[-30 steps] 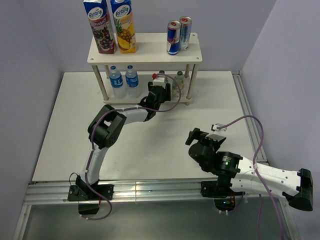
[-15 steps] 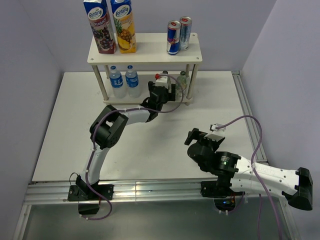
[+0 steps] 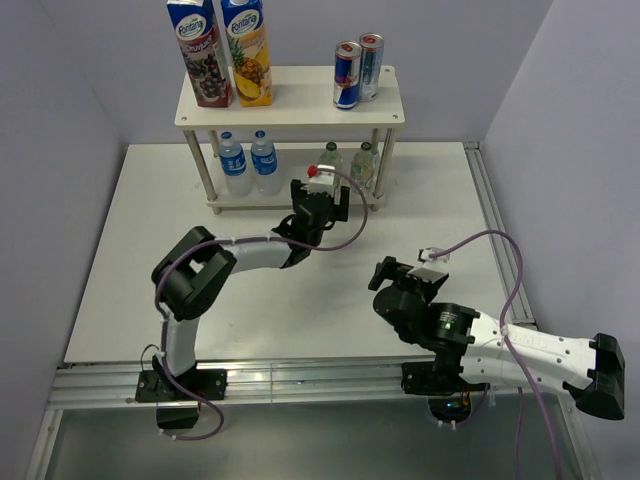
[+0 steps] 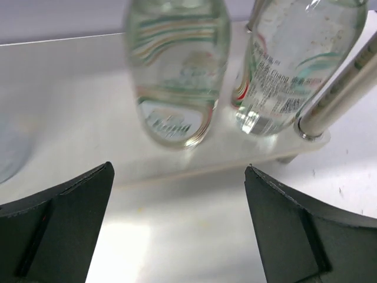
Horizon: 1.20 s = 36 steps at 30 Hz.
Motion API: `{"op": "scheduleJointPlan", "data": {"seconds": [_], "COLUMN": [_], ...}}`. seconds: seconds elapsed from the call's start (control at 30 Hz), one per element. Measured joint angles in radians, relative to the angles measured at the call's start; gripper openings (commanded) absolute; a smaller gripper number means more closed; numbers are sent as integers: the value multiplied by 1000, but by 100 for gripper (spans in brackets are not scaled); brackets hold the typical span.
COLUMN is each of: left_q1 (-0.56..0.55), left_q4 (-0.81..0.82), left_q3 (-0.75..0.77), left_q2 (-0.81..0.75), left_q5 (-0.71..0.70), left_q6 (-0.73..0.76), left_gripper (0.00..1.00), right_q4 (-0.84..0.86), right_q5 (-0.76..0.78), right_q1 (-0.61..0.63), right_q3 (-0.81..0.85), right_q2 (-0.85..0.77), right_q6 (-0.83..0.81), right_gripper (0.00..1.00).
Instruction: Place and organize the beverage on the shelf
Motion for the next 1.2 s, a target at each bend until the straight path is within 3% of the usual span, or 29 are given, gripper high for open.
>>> {"op": "scheduleJointPlan", "data": {"seconds": [0.13, 0.23, 0.47, 0.63, 0.77, 0.93, 1.2], "left_q1": [-41, -98, -333, -474, -497, -558, -586], "left_q4": [-27, -140, -594, -1043, -1246, -1224, -1002], "left_q3": [-130, -191, -242, -86, 104, 200, 180], "left_q2": [-146, -266, -523, -616, -691, -886, -1229], "left_q5": [-67, -115, -284, -435, -580, -710, -729], "left_q6": [-12, -76, -372, -536, -576, -419, -152], "left_gripper": [99, 99, 99, 99, 98, 99, 99], "right_q4": [4, 13, 27, 33, 71, 93, 77], "right_q5": [0, 0, -64, -122, -127, -113, -105], "right_q1": [0, 2, 21, 50, 63, 66, 68], "right_q3": [0, 0, 56, 273, 448, 530, 454], "right_q2": [11, 8, -49, -49, -29, -27, -30], "right_q6": [-4, -17, -129, -259, -380, -467, -475], "right_gripper": [100, 100, 100, 100, 100, 100, 100]}}
